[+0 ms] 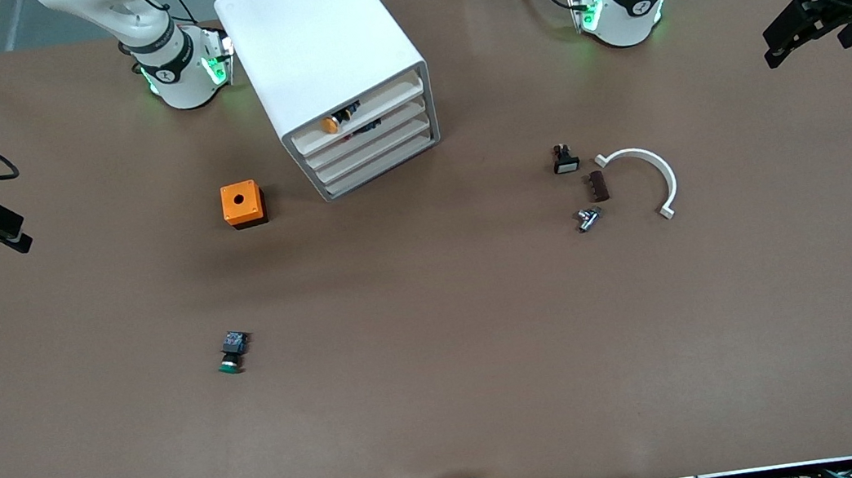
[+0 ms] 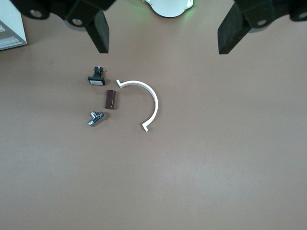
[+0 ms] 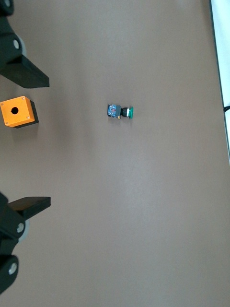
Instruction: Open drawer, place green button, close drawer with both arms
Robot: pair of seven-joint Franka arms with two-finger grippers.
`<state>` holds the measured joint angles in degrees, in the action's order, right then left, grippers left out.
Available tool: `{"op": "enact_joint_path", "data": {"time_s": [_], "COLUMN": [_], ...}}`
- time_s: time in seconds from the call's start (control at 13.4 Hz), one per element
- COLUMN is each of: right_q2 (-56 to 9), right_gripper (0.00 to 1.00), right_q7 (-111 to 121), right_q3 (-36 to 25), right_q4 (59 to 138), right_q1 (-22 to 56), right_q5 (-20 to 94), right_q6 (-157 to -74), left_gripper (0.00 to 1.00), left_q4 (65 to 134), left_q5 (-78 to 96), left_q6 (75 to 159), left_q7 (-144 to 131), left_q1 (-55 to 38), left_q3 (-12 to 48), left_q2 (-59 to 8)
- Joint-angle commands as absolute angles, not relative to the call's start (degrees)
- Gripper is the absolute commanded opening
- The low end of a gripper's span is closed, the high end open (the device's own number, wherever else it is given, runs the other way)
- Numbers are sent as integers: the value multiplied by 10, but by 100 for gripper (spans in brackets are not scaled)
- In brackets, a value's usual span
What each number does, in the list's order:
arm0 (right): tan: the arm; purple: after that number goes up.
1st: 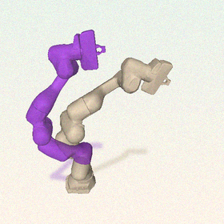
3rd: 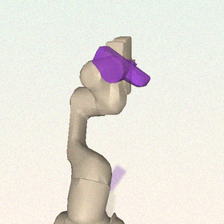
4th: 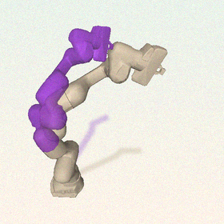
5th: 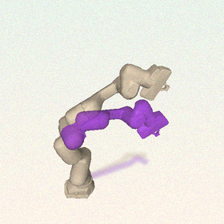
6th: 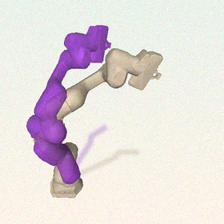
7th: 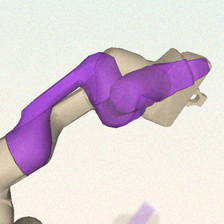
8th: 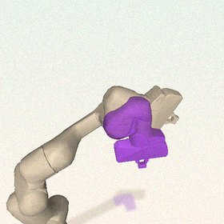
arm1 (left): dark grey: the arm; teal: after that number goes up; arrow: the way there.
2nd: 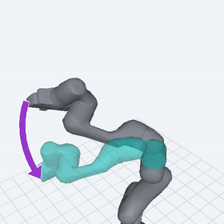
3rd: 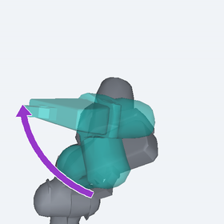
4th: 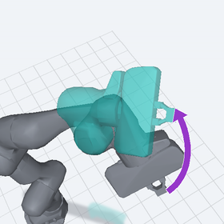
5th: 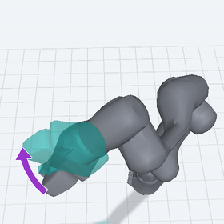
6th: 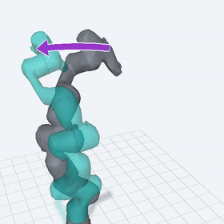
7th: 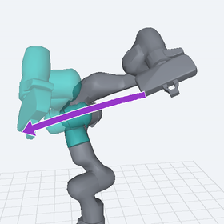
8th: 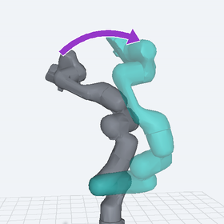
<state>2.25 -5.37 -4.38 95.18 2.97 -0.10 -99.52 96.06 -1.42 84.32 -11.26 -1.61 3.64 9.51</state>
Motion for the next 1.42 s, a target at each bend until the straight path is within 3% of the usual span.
{"op": "enact_joint_path", "data": {"time_s": [0.0, 0.22, 0.67, 1.34], "right_q2": [28, 28, -3, -133], "right_gripper": [100, 100, 100, 100], "right_q7": [-47, -47, -48, -155], "right_q3": [-36, -36, -35, -32], "right_q4": [955, 954, 945, 946], "right_q1": [18, 19, 21, 76], "right_q5": [-9, -9, -4, 4], "right_q6": [-995, -996, -1018, -1091], "left_gripper": [100, 100, 100, 100], "left_q4": [945, 929, 913, 911], "left_q5": [-27, -27, -11, 74], "left_q6": [831, 831, 849, 925], "left_q7": [-102, -102, -112, -308], "left_q1": [-12, -15, -43, -125], "left_q3": [42, 43, 51, 53], "left_q2": [85, 63, -53, -216]}}
